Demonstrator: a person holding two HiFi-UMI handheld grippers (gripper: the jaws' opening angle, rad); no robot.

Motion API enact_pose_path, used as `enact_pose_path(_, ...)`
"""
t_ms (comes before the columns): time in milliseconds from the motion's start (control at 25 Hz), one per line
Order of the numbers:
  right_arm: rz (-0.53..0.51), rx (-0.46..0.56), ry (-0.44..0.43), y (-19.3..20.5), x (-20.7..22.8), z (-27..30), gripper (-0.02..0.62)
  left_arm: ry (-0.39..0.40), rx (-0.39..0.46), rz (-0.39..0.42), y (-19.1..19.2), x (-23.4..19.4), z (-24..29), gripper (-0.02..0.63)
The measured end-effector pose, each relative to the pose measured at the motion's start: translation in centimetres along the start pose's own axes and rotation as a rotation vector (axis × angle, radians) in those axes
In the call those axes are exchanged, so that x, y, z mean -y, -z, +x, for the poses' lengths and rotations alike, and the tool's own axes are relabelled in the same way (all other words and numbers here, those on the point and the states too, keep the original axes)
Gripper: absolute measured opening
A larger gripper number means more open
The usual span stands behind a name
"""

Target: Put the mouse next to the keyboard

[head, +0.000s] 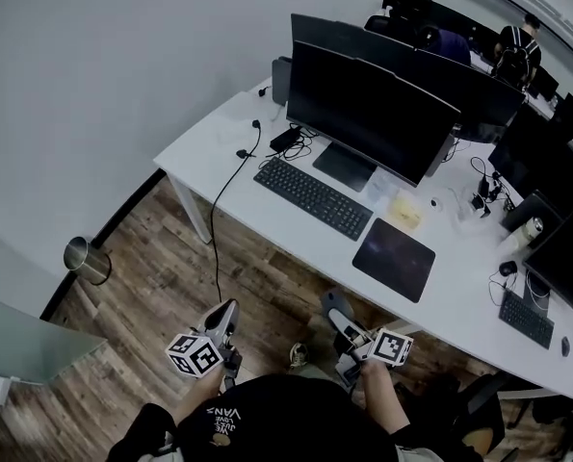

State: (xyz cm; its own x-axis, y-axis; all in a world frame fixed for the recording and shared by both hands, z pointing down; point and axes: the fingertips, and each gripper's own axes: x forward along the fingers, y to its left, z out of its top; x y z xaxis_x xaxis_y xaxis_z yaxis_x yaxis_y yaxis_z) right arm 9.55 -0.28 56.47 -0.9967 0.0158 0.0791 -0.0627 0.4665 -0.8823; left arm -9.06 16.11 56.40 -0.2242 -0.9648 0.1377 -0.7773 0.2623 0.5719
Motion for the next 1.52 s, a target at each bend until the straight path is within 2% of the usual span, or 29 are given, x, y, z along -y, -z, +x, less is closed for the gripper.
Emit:
enact_pose_path(280, 0.013, -0.008, 0.018, -5.5, 4.6, 1.2, 0.186, -0.04, 0.01, -0.01, -0.3, 0.0, 5.1, 0.002)
enact_pose_path(320, 0.029, -0.008, 0.042, -6.1, 5.4, 1.2, 0.186, -0.045, 0.012, -0.012, -0.3, 0.0, 5.7, 0.002)
enact_pose_path(400, 0.135, 0.007, 0.108, -6.9, 7.5, 1.0, 0.186, -0.055, 0.015, -0.015, -0.3, 0.0, 6.9, 0.002)
enact_pose_path(440, 0.177, 0.02, 0.107, -7.4, 8.2, 1.2, 0.186, -0.061, 0.016, -0.017, -0.3, 0.0, 7.4, 0.002)
enact_pose_path(480, 0.196, 0.026, 0.106, -8.0, 8.7, 1.3, 0.186, -0.067, 0.018, -0.02, -0.2, -0.1, 7.9, 0.002)
enact_pose_path(600, 0.204, 0.026, 0.183, -9.5, 10.8, 1.1, 0.186, -0.08, 0.024, -0.028, -0.2, -0.2, 9.0, 0.002)
enact_pose_path(760, 0.208, 0.075, 0.106, -11.8, 11.2, 2.4, 0.186, -0.093, 0.027, -0.031, -0.6, -0.6, 9.8, 0.002)
enact_pose_path(960, 0.213, 0.108, 0.146, -13.1, 12.8, 2.9, 0.186, -0.097, 0.025, -0.044, -1.0, -2.0, 11.1, 0.002)
enact_pose_path(1160, 0.233, 0.158, 0.214, -14.0, 14.2, 3.5, 0.186, -0.054, -0.015, -0.057, -1.7, -3.5, 14.3, 0.002)
enact_pose_path(1240, 0.239, 0.191, 0.269, -14.7, 15.0, 3.5, 0.186, -0.017, -0.036, -0.056, -2.5, -3.8, 16.5, 0.002)
enact_pose_path(1360, 0.243, 0.256, 0.267, -16.1, 15.4, 4.4, 0.186, 0.037, -0.073, -0.037, -4.3, -4.6, 20.0, 0.002)
enact_pose_path(1520, 0.26, 0.345, 0.355, -17.6, 16.6, 3.8, 0.186, 0.117, -0.127, -0.023, -5.9, -4.5, 24.4, 0.002)
